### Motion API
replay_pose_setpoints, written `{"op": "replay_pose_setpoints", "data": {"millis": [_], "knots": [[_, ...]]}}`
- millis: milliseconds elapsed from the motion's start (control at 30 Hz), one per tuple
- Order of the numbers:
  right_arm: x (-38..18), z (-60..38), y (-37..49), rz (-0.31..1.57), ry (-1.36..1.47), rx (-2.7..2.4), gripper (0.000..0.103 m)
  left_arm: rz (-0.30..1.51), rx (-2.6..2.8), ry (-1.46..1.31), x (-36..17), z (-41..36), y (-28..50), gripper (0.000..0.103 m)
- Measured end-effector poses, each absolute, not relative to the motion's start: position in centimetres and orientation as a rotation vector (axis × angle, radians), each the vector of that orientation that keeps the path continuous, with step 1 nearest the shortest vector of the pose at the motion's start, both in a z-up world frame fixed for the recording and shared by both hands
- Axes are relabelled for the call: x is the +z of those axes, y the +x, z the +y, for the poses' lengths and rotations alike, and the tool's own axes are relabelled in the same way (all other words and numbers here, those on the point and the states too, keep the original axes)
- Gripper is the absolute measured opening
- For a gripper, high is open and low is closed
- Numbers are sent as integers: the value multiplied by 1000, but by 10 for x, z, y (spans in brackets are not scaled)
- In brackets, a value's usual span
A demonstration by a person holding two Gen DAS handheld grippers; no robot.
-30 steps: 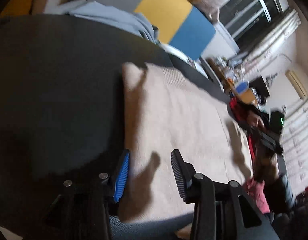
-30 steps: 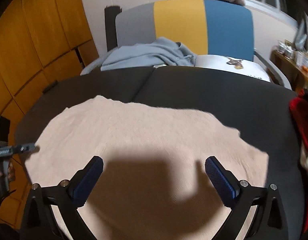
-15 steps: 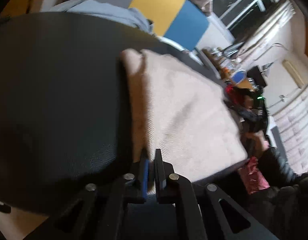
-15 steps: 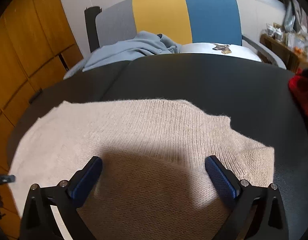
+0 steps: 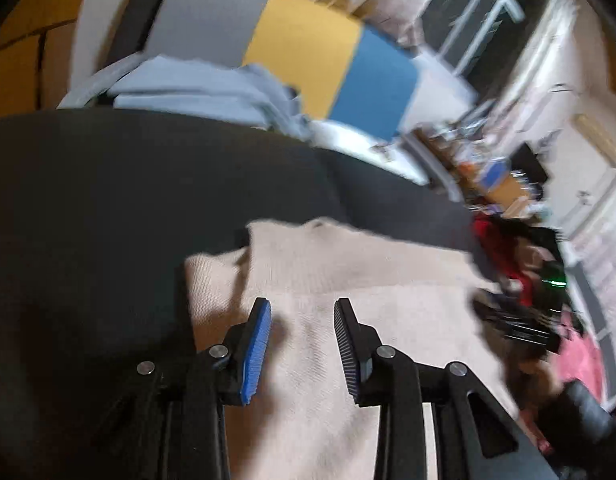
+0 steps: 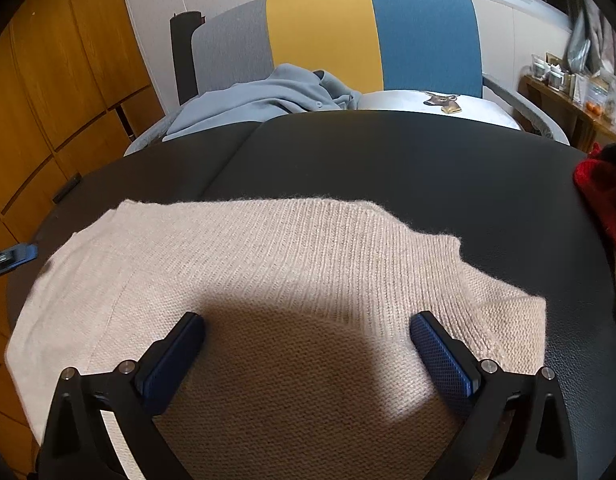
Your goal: Fold clothes
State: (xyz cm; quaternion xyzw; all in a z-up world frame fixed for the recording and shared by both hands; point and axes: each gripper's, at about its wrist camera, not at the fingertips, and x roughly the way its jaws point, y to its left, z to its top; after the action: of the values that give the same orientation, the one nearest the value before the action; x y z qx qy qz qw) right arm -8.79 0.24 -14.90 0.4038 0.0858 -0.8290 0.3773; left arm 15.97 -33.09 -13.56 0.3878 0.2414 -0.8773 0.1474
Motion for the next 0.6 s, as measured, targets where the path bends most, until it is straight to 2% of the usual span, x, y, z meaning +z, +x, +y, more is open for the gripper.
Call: {"op": "replay_pose_setpoints", "data": {"millis": [67, 167, 300, 433, 600], "knots": [[-149, 2, -87, 222, 1030, -2122, 103, 676, -2449, 1102, -155, -331, 162, 32], [-150, 4, -88, 206, 1022, -2123, 103, 823, -2439, 955, -165, -337, 188, 31], [-152, 5, -93, 178, 1026, -2108, 103, 603, -2424, 959, -165, -320, 171, 32], [-151, 6, -95, 160, 1025, -2102, 103, 714, -2430, 951, -166, -342, 166, 32], [-140, 34, -103, -64, 1054, -2017, 103, 776, -2424, 950, -162, -351, 171, 32]]}}
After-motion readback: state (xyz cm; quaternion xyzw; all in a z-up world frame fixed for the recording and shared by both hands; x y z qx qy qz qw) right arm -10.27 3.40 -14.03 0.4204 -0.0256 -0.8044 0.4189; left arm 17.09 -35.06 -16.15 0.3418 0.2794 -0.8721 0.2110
